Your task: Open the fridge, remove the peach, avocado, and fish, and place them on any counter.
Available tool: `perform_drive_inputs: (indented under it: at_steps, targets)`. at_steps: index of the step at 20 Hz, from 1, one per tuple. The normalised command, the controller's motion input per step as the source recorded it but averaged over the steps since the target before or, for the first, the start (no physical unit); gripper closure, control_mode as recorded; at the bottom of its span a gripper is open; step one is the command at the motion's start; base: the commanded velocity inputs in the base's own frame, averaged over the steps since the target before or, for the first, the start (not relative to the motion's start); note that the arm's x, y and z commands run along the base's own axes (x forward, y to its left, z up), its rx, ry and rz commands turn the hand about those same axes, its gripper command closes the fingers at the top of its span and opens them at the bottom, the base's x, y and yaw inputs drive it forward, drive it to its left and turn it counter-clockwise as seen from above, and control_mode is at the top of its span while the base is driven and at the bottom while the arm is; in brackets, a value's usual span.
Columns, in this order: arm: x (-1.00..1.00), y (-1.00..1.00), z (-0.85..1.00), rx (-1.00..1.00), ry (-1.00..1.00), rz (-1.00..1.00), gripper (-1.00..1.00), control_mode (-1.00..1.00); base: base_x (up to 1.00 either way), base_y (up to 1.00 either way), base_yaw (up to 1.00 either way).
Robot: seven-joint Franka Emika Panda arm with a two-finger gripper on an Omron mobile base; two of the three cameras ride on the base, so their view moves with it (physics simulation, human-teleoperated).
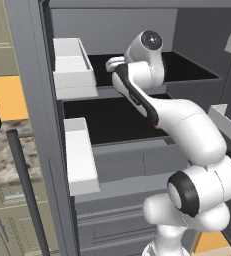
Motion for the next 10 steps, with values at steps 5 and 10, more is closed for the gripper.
perform_drive_inputs:
  at_steps: [5, 10]
  targets:
    - [0.33, 0.00, -0.27, 0.00, 0.02, -0.01, -1.00, -1.00, 0.00, 0.00, 0.00]
    - [0.41, 0.00, -0.20, 0.00, 0.00, 0.00, -1.00, -1.00, 0.00, 0.00, 0.00]
